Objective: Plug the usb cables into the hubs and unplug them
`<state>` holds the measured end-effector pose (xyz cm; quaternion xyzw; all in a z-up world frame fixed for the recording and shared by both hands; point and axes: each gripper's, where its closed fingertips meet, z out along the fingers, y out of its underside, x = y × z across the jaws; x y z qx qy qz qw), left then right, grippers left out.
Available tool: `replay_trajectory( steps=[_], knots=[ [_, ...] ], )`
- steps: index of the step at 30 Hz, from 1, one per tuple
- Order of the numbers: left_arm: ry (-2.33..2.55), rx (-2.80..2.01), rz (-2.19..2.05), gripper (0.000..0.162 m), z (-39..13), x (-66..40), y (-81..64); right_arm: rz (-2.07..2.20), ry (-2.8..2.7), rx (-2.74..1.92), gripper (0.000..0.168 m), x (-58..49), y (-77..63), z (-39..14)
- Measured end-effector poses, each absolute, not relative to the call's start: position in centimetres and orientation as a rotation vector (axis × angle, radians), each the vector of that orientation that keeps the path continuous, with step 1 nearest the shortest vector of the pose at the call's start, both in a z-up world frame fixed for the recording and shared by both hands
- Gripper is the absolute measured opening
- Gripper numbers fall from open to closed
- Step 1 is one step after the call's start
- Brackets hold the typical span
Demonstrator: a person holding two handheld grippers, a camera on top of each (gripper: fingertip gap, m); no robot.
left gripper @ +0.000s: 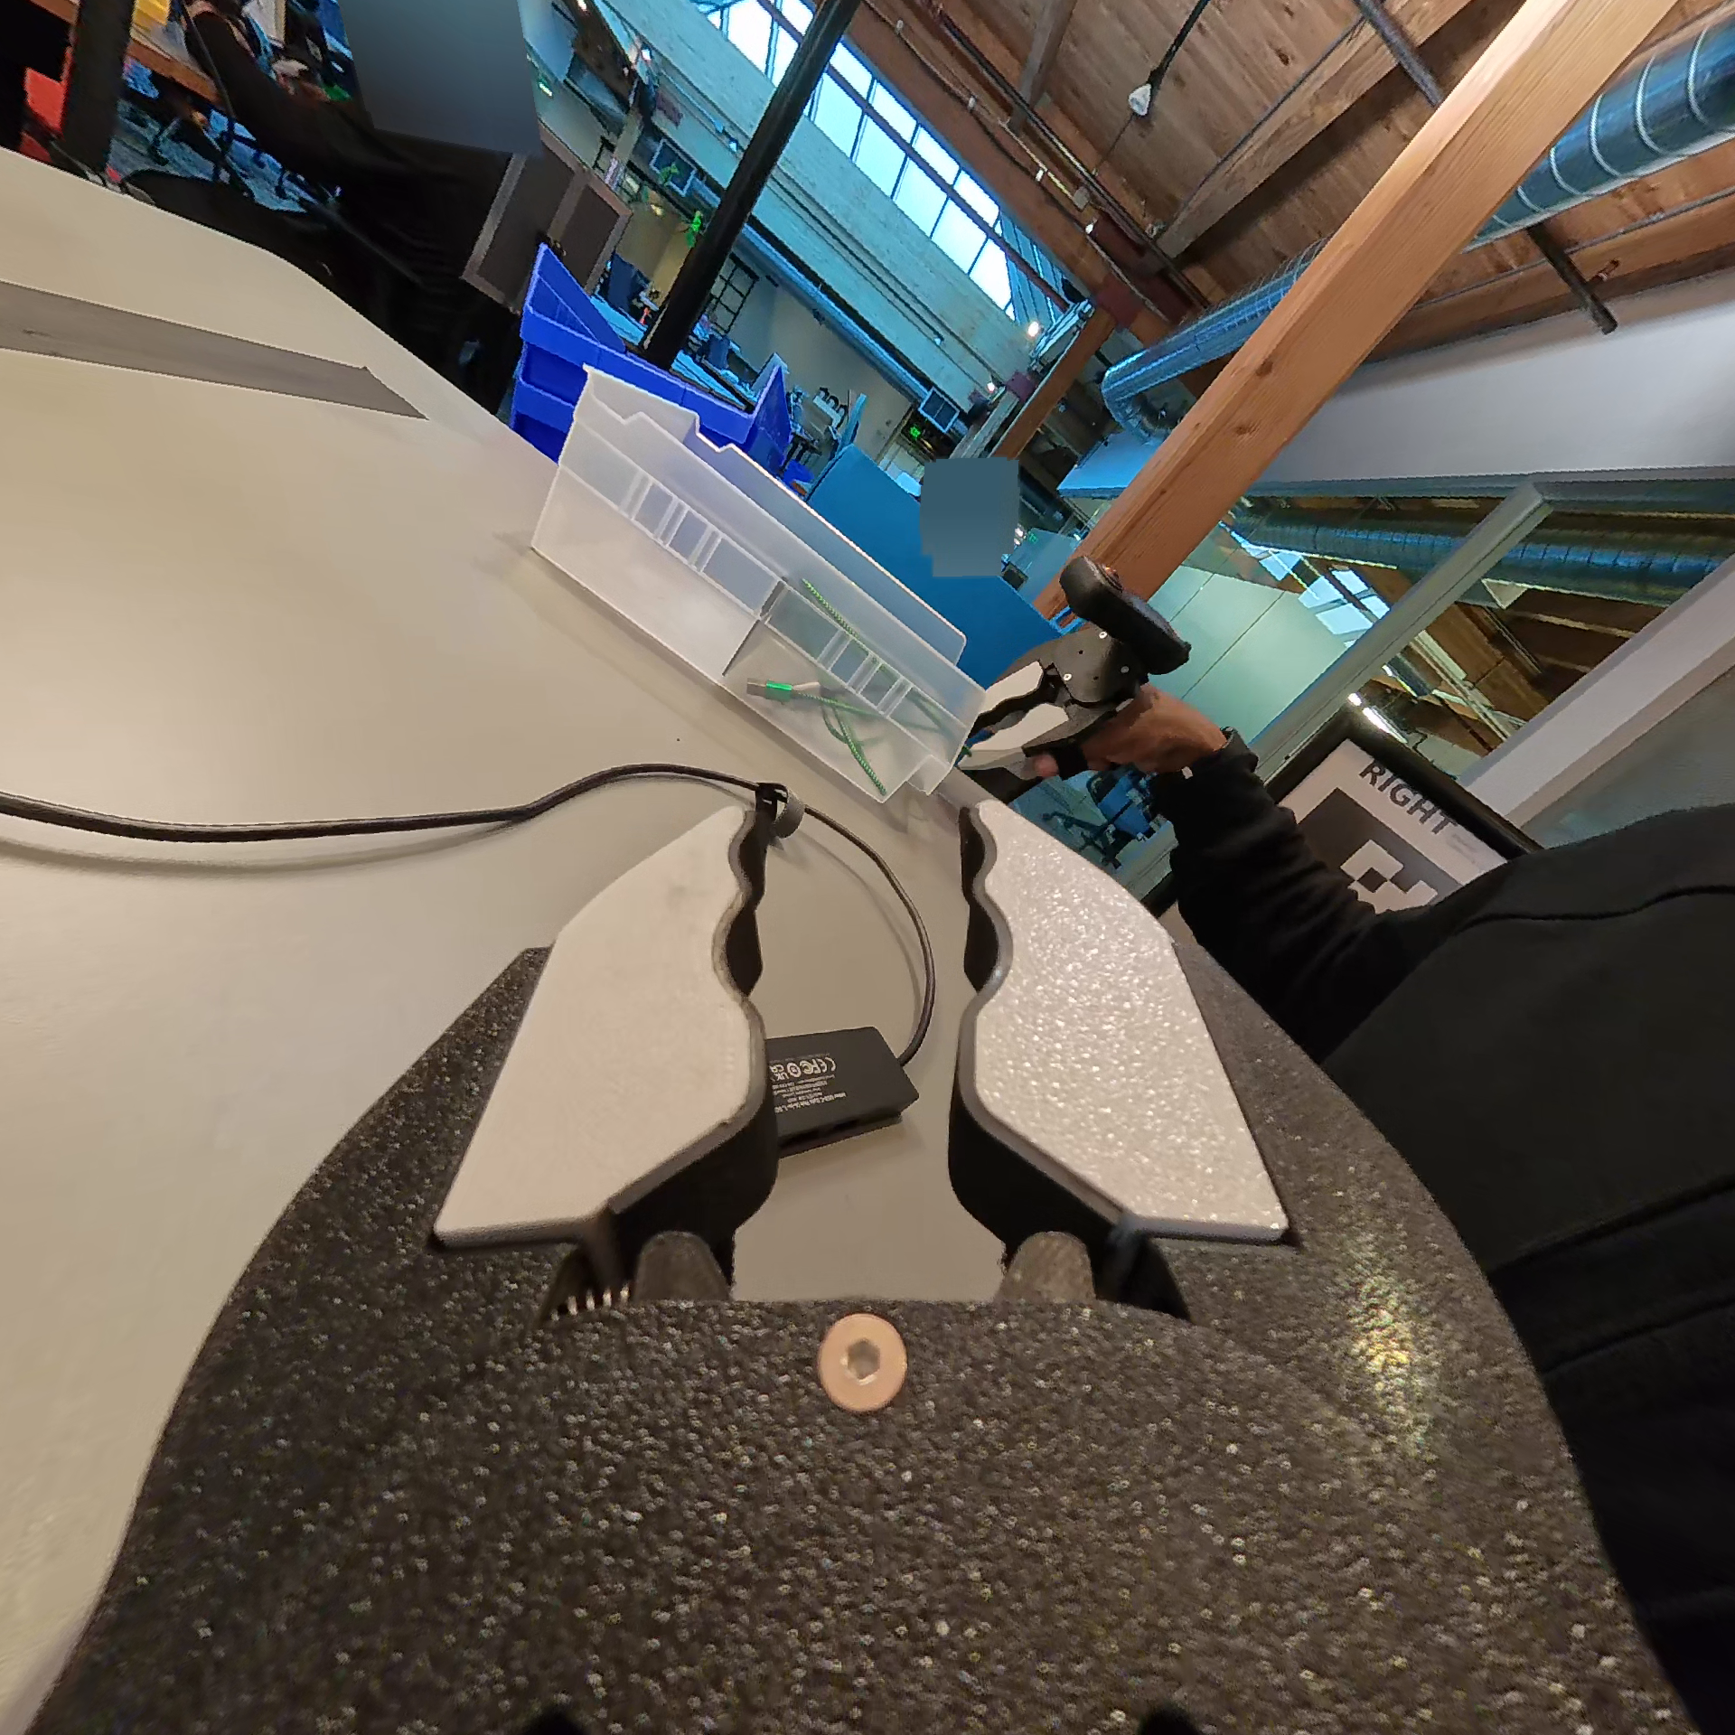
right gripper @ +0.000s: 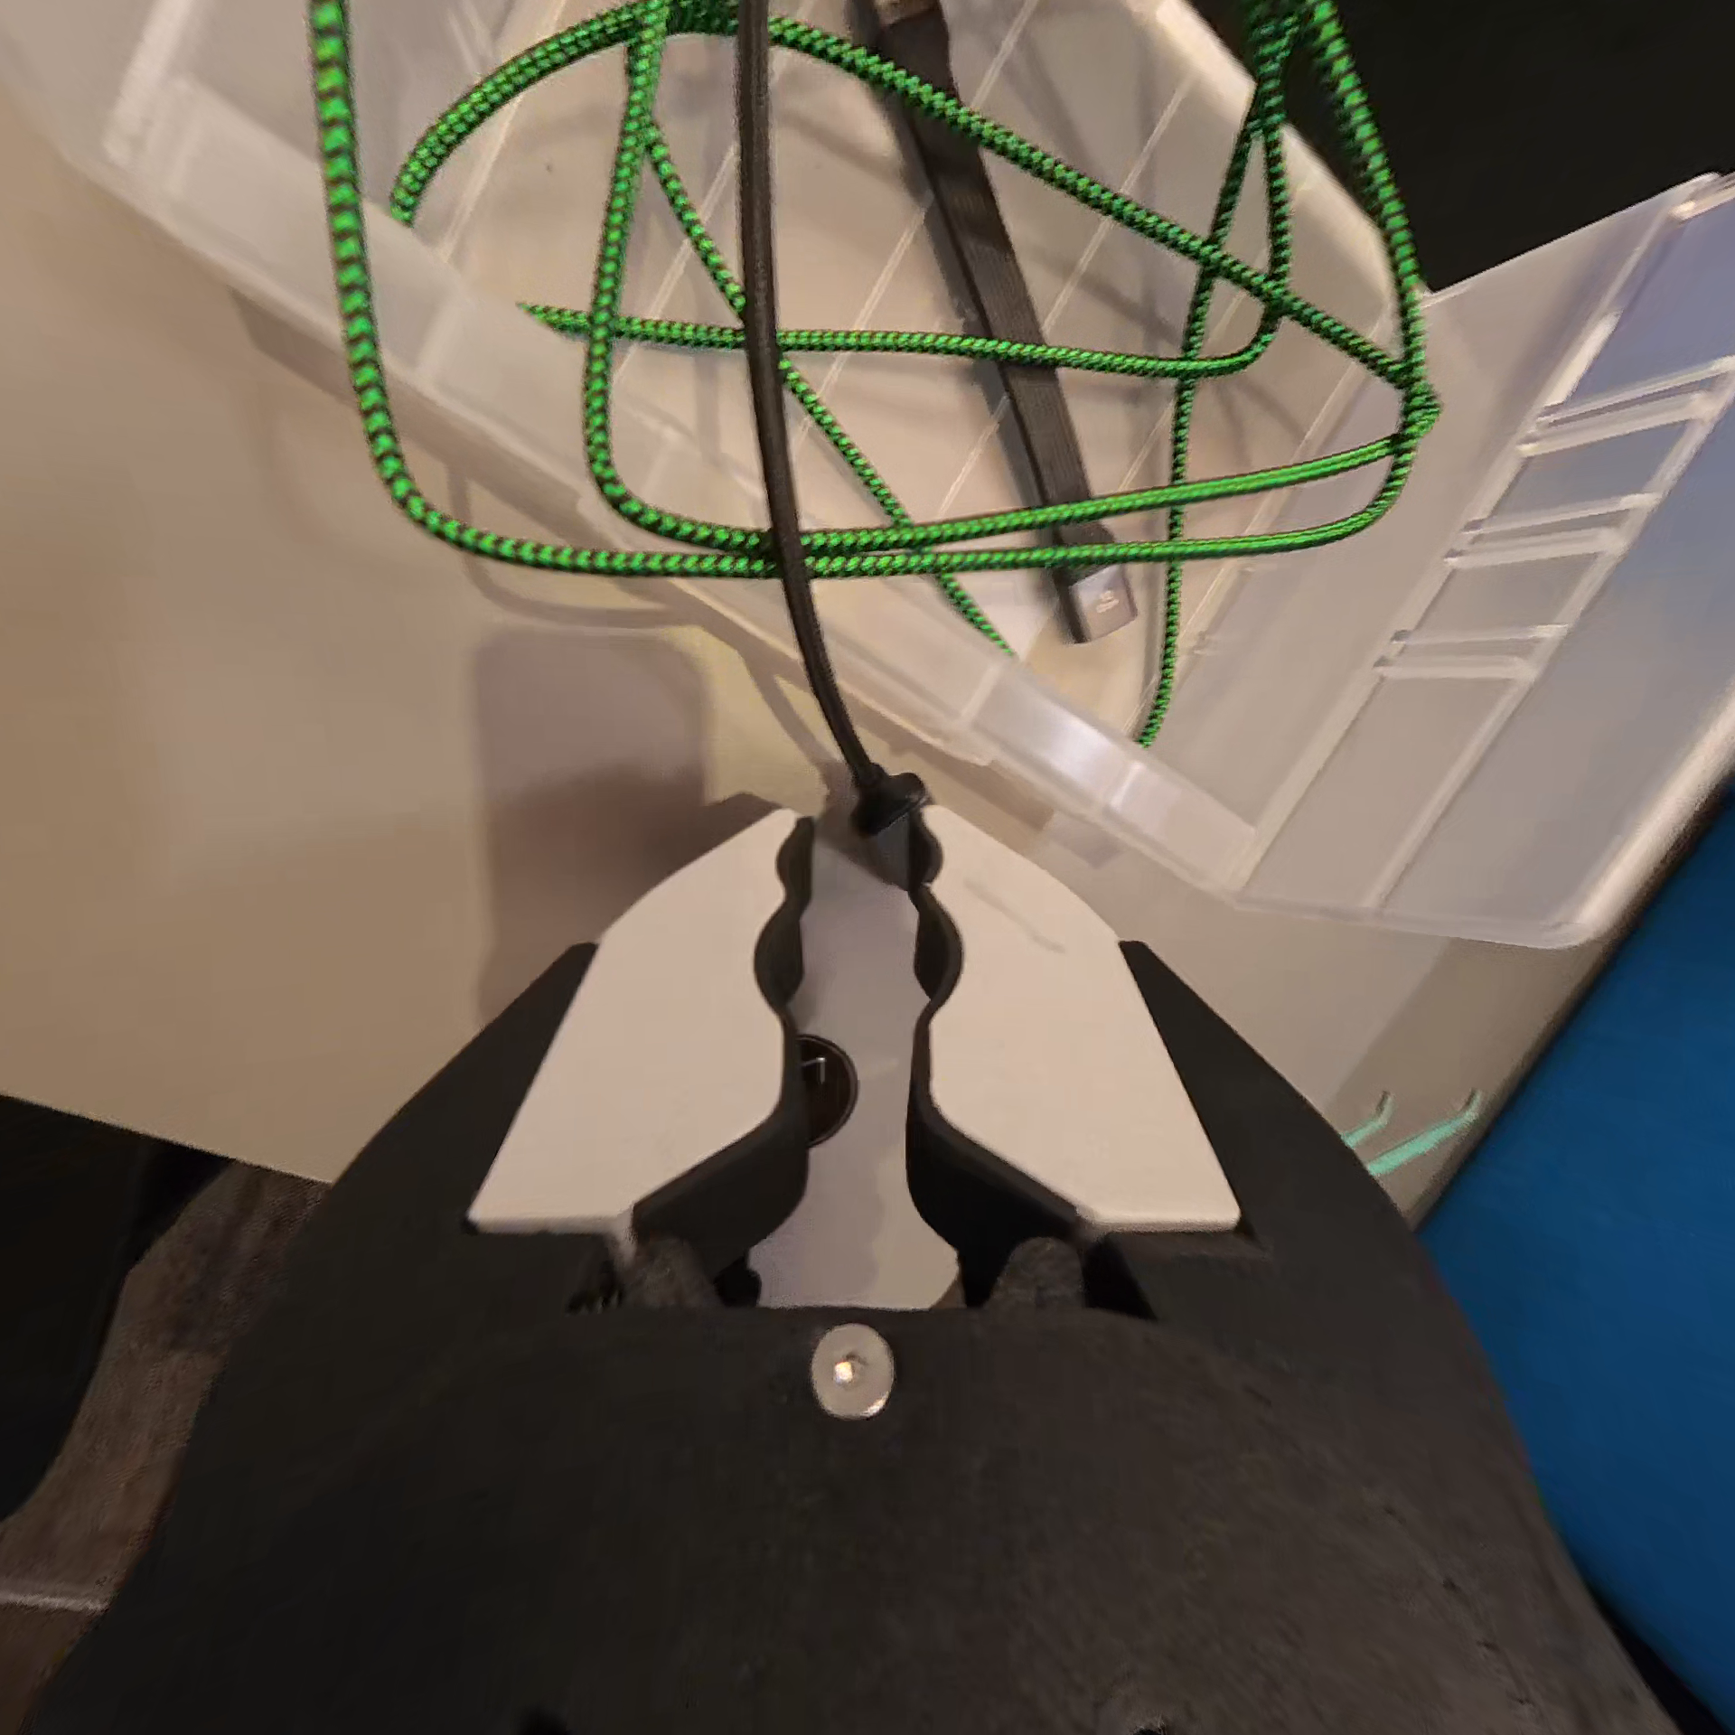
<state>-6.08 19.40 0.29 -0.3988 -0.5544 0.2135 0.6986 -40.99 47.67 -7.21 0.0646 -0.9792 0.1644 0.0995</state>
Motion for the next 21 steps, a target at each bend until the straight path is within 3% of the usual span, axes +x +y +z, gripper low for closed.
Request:
replay_trajectory(
  steps=[5, 12, 21],
  knots=[
    [-1.24, -0.907, 0.457, 0.04, 0.0, -6.2, 19.8, 0.478, -2.843, 0.176, 0.024, -41.9, 47.7, -8.6],
    [-1.241, -0.912, 0.449, 0.04, 0.0, -6.3, 19.9, 0.439, -2.742, 0.201, 0.01, -42.8, 47.2, -8.3],
    [-1.241, -0.909, 0.438, 0.04, -0.1, -6.3, 19.9, 0.601, -2.655, 0.29, 0.008, -40.9, 46.0, -3.6]
  ],
)
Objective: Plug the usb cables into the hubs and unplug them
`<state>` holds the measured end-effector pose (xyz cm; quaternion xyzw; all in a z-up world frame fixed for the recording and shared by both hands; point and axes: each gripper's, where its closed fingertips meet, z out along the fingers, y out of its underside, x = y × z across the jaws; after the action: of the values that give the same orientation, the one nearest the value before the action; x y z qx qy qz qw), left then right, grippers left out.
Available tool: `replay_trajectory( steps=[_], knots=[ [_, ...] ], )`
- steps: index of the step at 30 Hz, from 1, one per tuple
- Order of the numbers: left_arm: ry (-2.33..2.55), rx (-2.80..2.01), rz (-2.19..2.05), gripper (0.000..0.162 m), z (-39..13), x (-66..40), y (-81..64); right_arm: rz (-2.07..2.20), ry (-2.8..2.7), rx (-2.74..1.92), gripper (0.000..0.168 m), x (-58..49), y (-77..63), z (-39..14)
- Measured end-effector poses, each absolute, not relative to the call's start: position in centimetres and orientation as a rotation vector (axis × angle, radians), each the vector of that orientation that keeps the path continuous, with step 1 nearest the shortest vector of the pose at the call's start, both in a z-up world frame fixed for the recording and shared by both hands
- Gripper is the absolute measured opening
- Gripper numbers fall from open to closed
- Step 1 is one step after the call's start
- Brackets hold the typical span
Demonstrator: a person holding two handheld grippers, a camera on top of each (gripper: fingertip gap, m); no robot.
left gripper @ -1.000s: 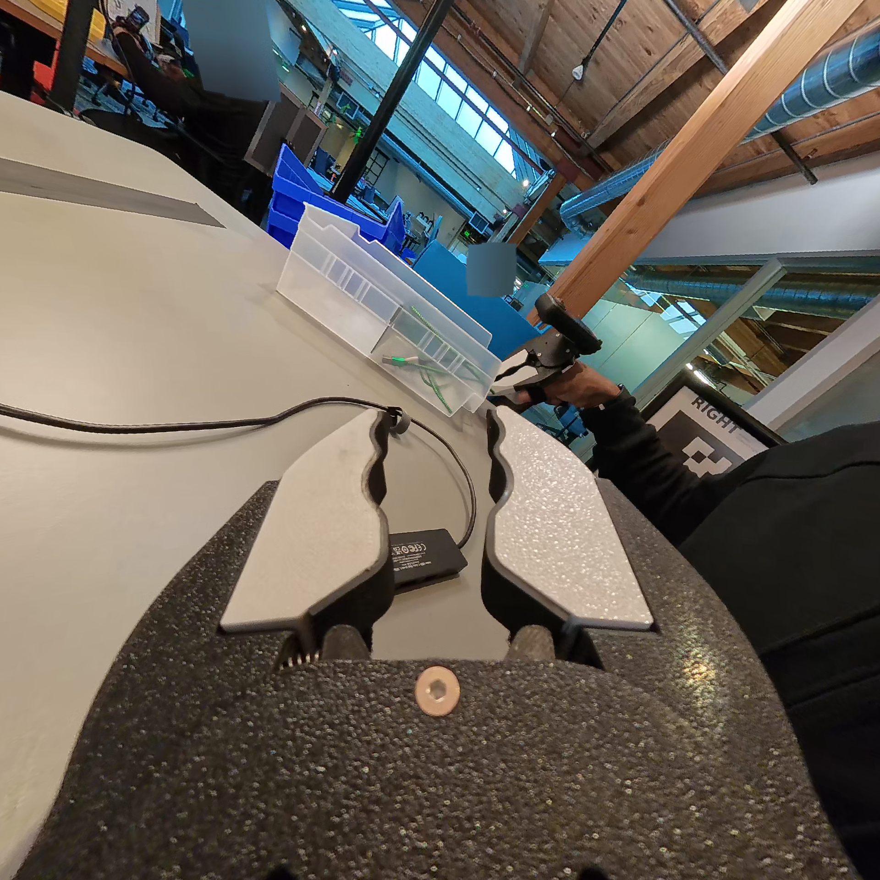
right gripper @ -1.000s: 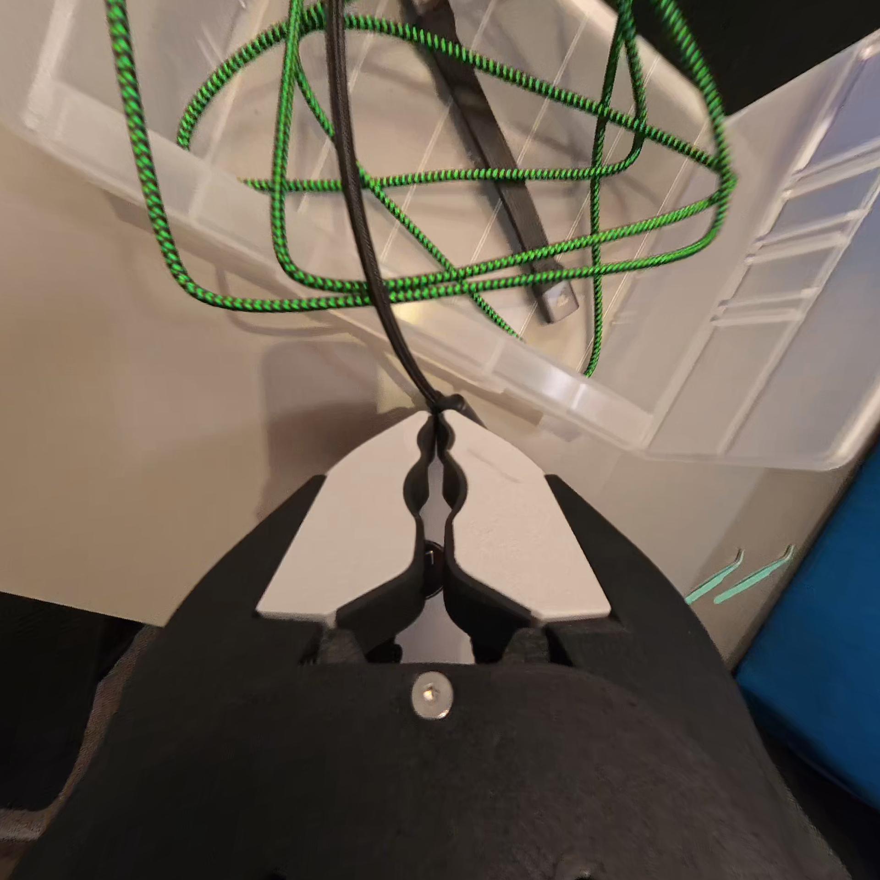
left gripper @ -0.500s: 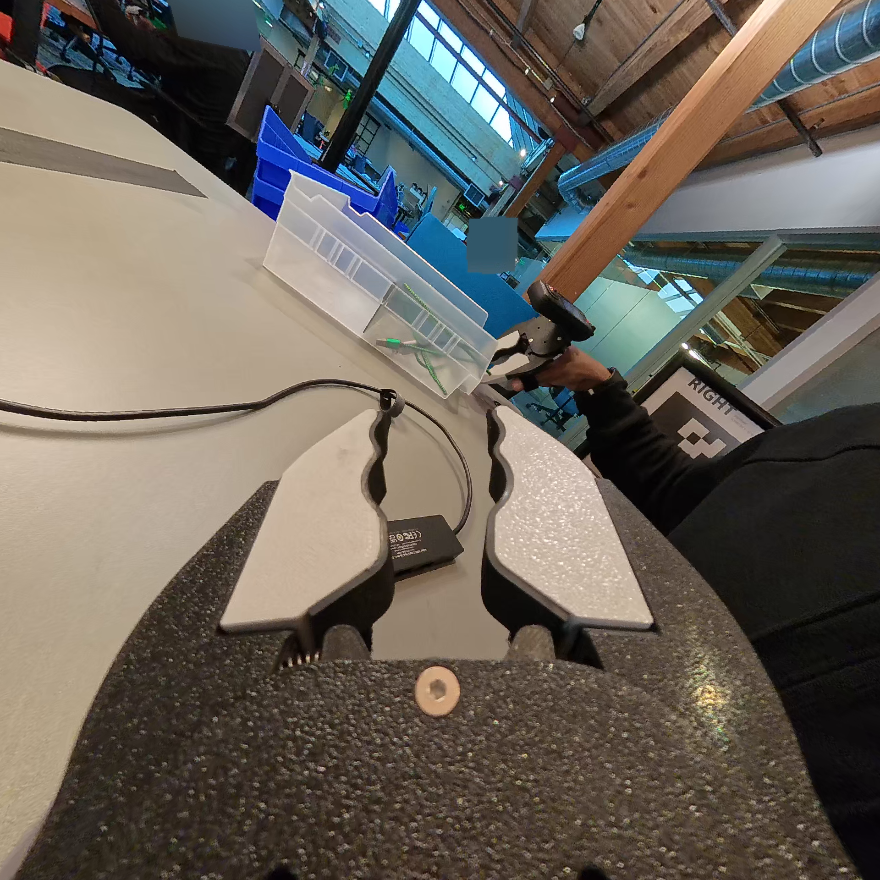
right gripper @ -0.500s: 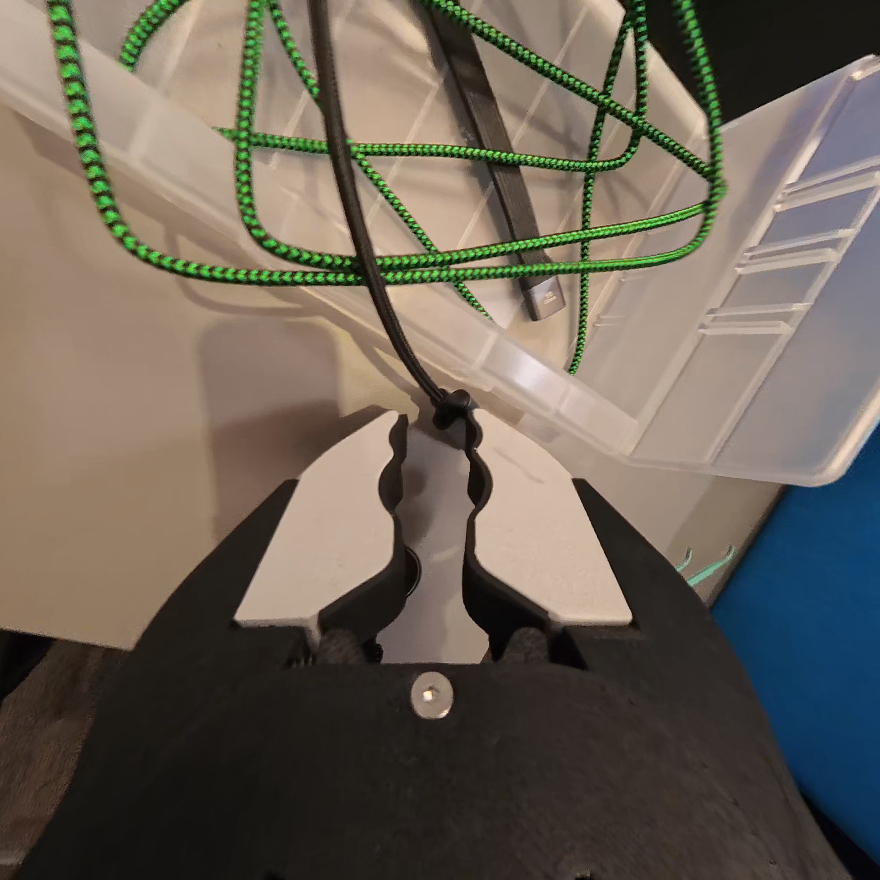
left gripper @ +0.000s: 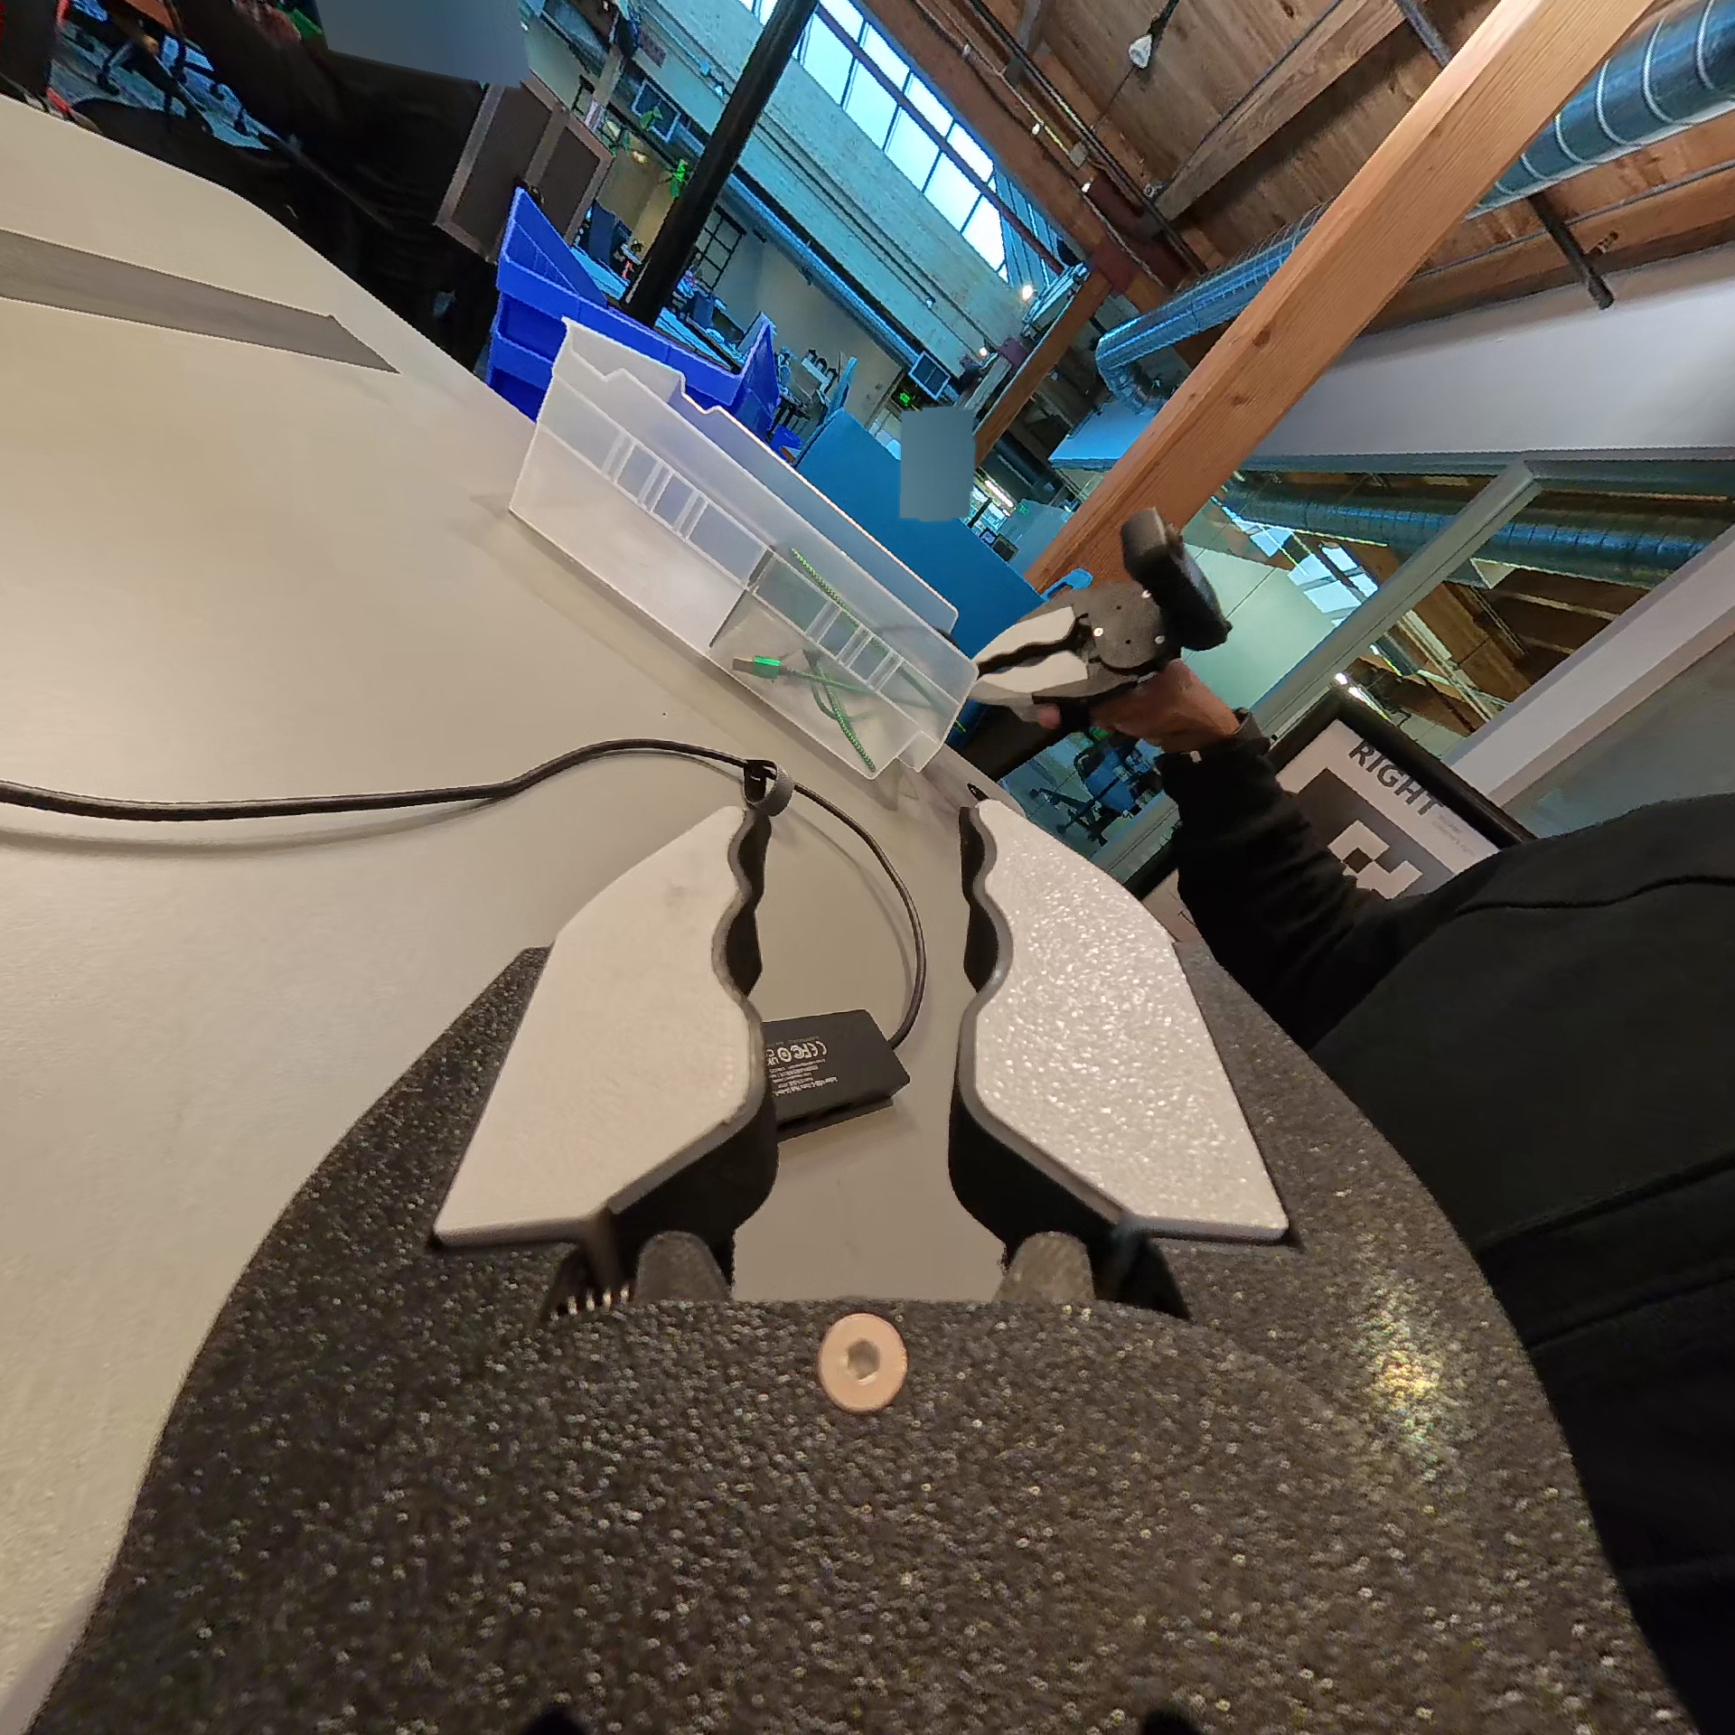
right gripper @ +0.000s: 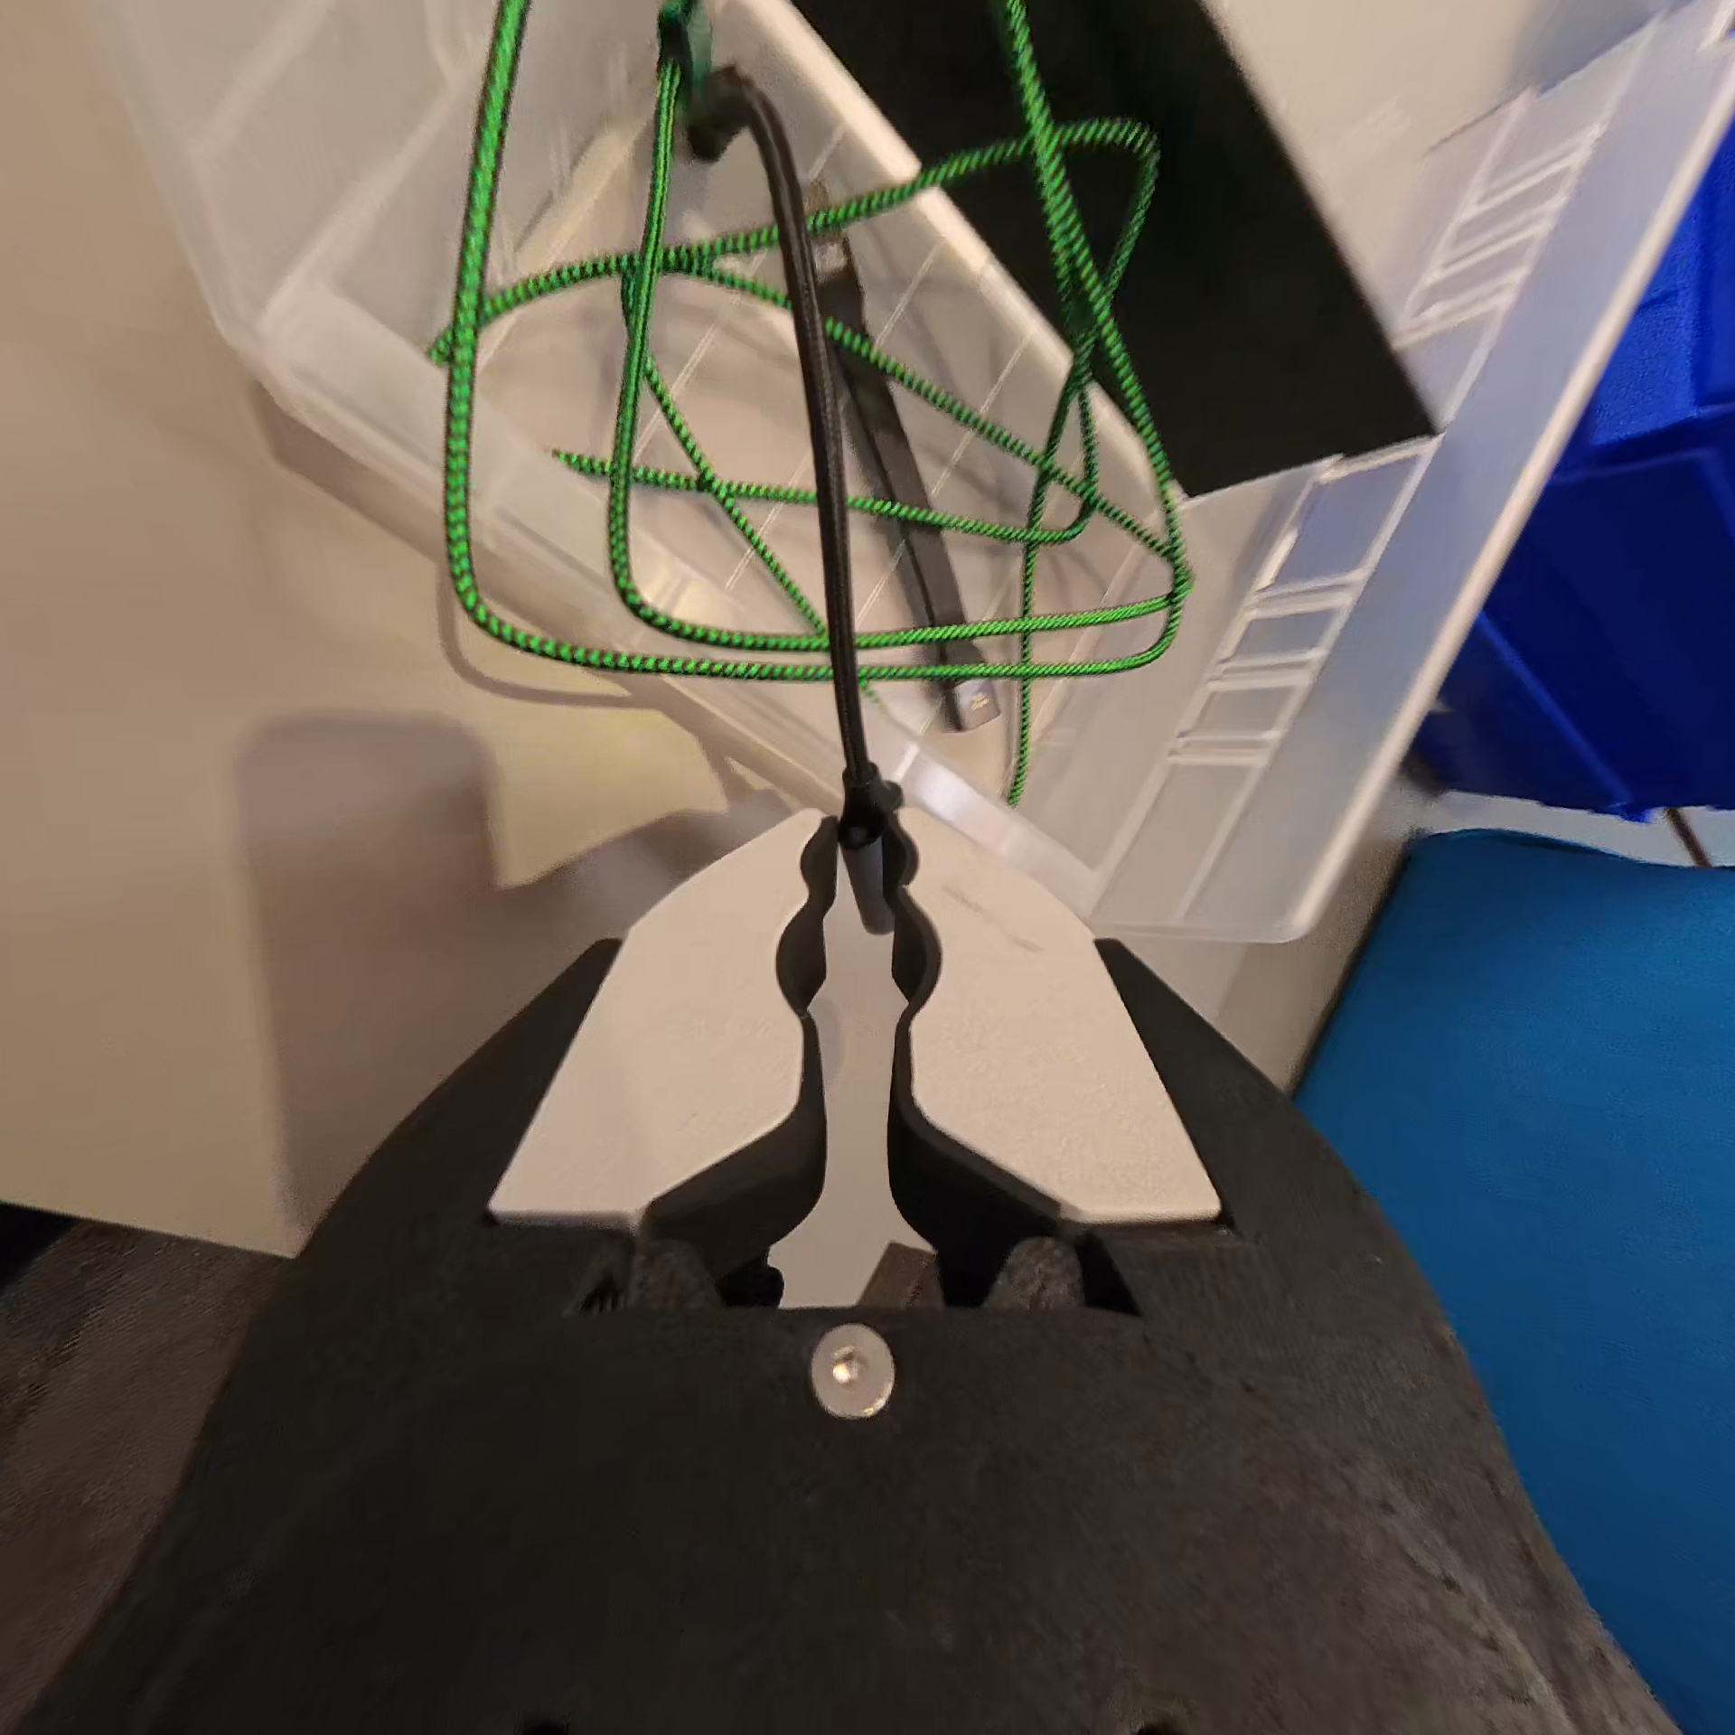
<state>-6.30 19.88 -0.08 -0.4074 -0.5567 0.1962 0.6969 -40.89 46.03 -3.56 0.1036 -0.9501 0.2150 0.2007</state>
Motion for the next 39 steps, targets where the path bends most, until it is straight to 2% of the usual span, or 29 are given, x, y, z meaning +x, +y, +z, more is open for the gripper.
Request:
replay_trajectory(
  steps=[6, 9, 13, 20, 24, 27, 35, 39],
  knots=[
    [-1.244, -0.916, 0.44, 0.04, -0.1, -6.3, 20.0, 0.7, -2.548, 0.374, 0.008, -42.3, 42.1, -0.5],
    [-1.245, -0.923, 0.443, 0.04, -0.1, -6.3, 20.1, 0.58, -2.622, 0.351, 0.008, -44.4, 41.5, -3.1],
    [-1.245, -0.923, 0.444, 0.04, -0.1, -6.3, 20.1, 0.415, -2.723, 0.282, 0.023, -46.9, 42.7, -5.4],
    [-1.243, -0.909, 0.443, 0.04, 0.0, -6.3, 19.8, 0.577, -2.679, 0.239, 0.028, -46.3, 42.0, -0.8],
    [-1.257, -0.916, 0.486, 0.04, 0.0, -6.1, 19.2, 0.8, -2.68, 0.355, 0.031, -40.2, 38.7, 1.9],
    [-1.276, -0.903, 0.541, 0.041, 0.2, -5.9, 18.2, 0.984, -2.77, 0.464, 0.036, -32.2, 35.3, 1.7],
    [-1.294, -0.881, 0.623, 0.041, 0.8, -5.3, 16.9, 1.062, -3.086, 0.684, 0.069, -12.5, 29.9, -7.4],
    [-1.296, -0.87, 0.617, 0.041, 0.8, -5.2, 16.7, 1.008, -3.113, 0.745, 0.073, -8.8, 28.4, -9.9]
  ],
)
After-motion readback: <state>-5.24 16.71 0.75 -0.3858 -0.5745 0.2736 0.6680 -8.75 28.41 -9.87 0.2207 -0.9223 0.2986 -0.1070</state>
